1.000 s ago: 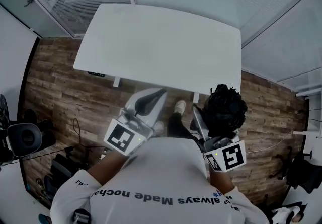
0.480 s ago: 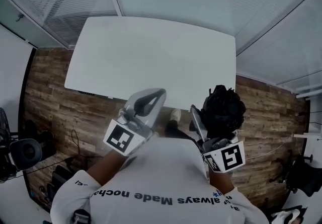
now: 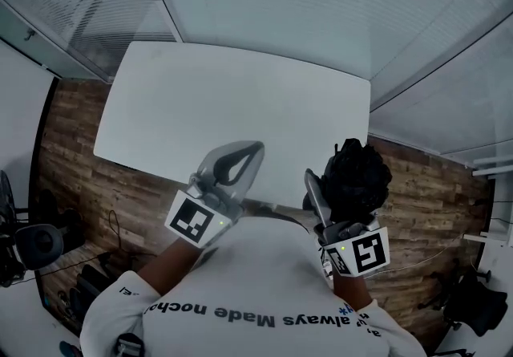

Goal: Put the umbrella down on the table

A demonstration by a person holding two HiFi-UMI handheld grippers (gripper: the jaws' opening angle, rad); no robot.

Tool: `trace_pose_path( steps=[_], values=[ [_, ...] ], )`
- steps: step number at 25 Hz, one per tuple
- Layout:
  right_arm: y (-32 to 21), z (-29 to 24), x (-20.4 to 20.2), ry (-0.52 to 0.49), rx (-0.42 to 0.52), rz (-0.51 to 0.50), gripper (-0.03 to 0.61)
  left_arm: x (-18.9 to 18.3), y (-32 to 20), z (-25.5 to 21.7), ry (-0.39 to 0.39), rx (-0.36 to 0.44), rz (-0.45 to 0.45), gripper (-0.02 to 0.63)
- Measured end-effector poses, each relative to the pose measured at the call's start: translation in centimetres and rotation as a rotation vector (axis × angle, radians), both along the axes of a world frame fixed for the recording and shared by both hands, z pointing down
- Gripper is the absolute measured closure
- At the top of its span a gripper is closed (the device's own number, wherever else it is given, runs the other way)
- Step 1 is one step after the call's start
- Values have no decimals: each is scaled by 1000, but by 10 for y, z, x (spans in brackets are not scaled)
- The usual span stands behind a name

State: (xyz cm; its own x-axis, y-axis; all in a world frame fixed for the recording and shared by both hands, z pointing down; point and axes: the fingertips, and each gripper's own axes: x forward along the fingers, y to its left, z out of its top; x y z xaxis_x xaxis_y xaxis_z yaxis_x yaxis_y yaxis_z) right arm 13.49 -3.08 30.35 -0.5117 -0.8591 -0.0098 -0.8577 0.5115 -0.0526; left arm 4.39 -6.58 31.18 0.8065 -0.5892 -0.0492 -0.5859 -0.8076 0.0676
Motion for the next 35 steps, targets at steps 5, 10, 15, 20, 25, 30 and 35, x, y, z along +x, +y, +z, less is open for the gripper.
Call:
trace_pose_path(
  steps=[5, 10, 15, 20, 25, 30, 35],
  values=[
    [-28, 6, 27, 0, -8, -10, 334, 24, -27, 3, -8, -4, -14, 611],
    [-47, 12, 38, -4, -20, -8, 334, 33, -45, 9, -6, -16, -19, 611],
    [-56, 15, 35, 3, -24, 1, 334, 31, -54, 13, -1, -22, -8, 611],
    [-67, 12, 21, 13, -25, 22, 334, 19, -67, 10, 8, -19, 14, 611],
    [-78, 5, 7, 14, -21, 46, 334, 4, -80, 5, 7, -13, 35, 611],
    [-87, 4, -6, 16, -15, 57, 334, -9, -92, 4, 0, -4, 54, 611],
    [-90, 6, -10, 26, -30, 57, 334, -12, -93, 3, 4, -5, 61, 611]
  ],
)
